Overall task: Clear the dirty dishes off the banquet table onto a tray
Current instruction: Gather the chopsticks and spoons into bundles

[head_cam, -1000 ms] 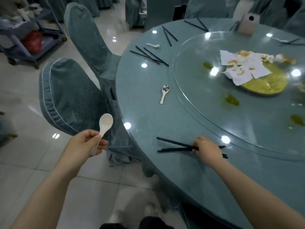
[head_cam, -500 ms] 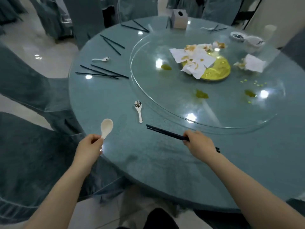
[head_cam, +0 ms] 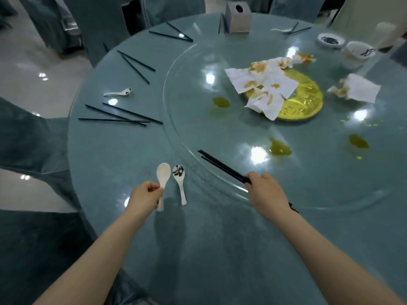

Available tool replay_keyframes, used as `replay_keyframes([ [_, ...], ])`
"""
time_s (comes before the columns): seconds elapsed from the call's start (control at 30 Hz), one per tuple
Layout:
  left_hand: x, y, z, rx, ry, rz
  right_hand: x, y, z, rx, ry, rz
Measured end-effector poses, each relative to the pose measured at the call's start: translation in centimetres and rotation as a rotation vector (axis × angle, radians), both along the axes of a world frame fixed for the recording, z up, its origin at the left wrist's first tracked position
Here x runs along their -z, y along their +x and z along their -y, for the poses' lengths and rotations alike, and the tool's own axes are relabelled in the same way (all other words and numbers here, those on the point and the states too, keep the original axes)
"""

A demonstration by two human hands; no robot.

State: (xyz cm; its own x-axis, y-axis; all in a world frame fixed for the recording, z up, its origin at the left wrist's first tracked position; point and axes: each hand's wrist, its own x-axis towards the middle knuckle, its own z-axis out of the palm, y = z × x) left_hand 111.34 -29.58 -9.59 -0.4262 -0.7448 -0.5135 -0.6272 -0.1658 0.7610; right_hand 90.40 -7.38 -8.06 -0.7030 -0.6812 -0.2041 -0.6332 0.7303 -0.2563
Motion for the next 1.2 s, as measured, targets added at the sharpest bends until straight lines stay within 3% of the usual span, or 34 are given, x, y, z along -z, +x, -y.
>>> replay_keyframes([
  [0.3,3.3,-5.6,1.1,0.029,-0.091,0.248,1.3,-5.5,5.4,-0.073,-0.001,0.072],
  [0.5,3.3,-6.6,0.3,0.107,-0.192,0.27,1.9,-6.6,7.8,-0.139,-0.003,0.085],
  [0.93,2.2,-6.1,1.6,0.287,-0.328,0.516,2.1,-6.1,8.0,-0.169,-0.059,0.084],
  [1.2,1.1,-4.4,3.2,0.337,-0.395,0.515,2.3,-5.4,8.5,-0.207,-0.07,0.108],
])
